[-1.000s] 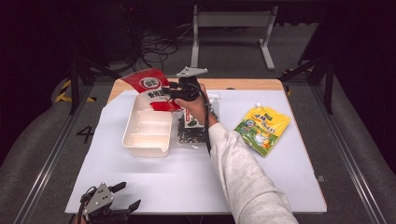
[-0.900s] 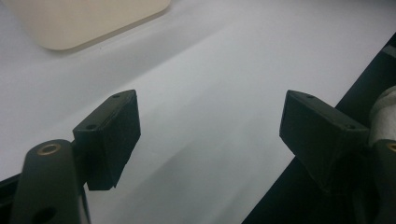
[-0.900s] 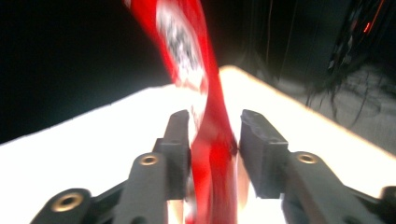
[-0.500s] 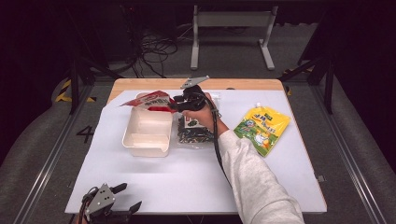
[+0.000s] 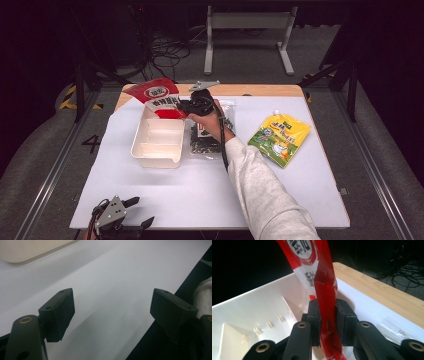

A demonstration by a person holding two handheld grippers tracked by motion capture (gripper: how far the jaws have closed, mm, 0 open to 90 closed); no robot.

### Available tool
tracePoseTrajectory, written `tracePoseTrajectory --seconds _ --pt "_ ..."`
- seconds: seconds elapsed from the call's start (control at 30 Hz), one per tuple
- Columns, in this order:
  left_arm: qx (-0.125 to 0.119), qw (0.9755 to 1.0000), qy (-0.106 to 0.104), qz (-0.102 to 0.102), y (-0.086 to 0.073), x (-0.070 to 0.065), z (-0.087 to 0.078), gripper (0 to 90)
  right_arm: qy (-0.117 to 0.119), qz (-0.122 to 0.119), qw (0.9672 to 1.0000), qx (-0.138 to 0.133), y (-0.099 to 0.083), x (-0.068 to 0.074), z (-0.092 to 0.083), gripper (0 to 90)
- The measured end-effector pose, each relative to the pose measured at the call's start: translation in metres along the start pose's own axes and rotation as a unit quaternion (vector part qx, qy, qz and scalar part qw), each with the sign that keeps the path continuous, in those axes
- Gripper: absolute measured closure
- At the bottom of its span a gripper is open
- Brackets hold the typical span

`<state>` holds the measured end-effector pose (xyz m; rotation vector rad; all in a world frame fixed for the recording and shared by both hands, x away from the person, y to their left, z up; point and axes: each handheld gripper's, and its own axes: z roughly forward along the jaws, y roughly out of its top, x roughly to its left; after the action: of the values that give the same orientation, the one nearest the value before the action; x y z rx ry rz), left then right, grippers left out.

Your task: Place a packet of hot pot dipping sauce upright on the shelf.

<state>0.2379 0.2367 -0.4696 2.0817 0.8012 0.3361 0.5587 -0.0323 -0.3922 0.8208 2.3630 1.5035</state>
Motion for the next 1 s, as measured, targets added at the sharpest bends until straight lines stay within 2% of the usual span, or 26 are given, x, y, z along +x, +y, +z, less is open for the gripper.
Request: tracePoseTrajectory --seconds 0.33,0.4,0.47,0.6,0.67,0.83,0.93,1.0 --pt "0.004 0.9999 -0.009 0.006 0.003 -0.001 0.004 20.8 0.008 0.058 0.9982 -0.006 -0.006 -0.001 0.007 77.7" --pt "0.004 0.9999 -0.01 0.002 0.003 -0.002 0.004 20.8 0.009 0.063 0.9979 -0.007 -0.007 -0.002 0.008 78.2" --pt "0.004 0.9999 -0.012 0.009 0.004 -0.002 0.005 20.8 0.006 0.06 0.9981 -0.004 -0.007 -0.002 0.009 78.5" --pt "0.006 0.9999 -0.013 0.009 0.005 -0.002 0.006 20.9 -0.002 0.059 0.9983 0.0 -0.005 0.001 0.011 78.6" --pt "0.005 0.9998 -0.016 0.01 0.005 -0.002 0.007 20.8 -0.002 0.065 0.9979 -0.001 -0.005 0.003 0.013 78.6" --pt "0.007 0.9998 -0.016 0.01 0.005 -0.002 0.007 21.1 -0.001 0.06 0.9982 0.003 -0.005 0.004 0.013 77.8" --pt "0.005 0.9998 -0.017 0.009 0.005 -0.002 0.007 21.1 -0.003 0.07 0.9975 0.003 -0.005 0.003 0.016 77.8" --pt "0.005 0.9998 -0.016 0.012 0.005 -0.002 0.008 21.1 -0.003 0.085 0.9964 0.001 -0.005 0.004 0.019 77.9"
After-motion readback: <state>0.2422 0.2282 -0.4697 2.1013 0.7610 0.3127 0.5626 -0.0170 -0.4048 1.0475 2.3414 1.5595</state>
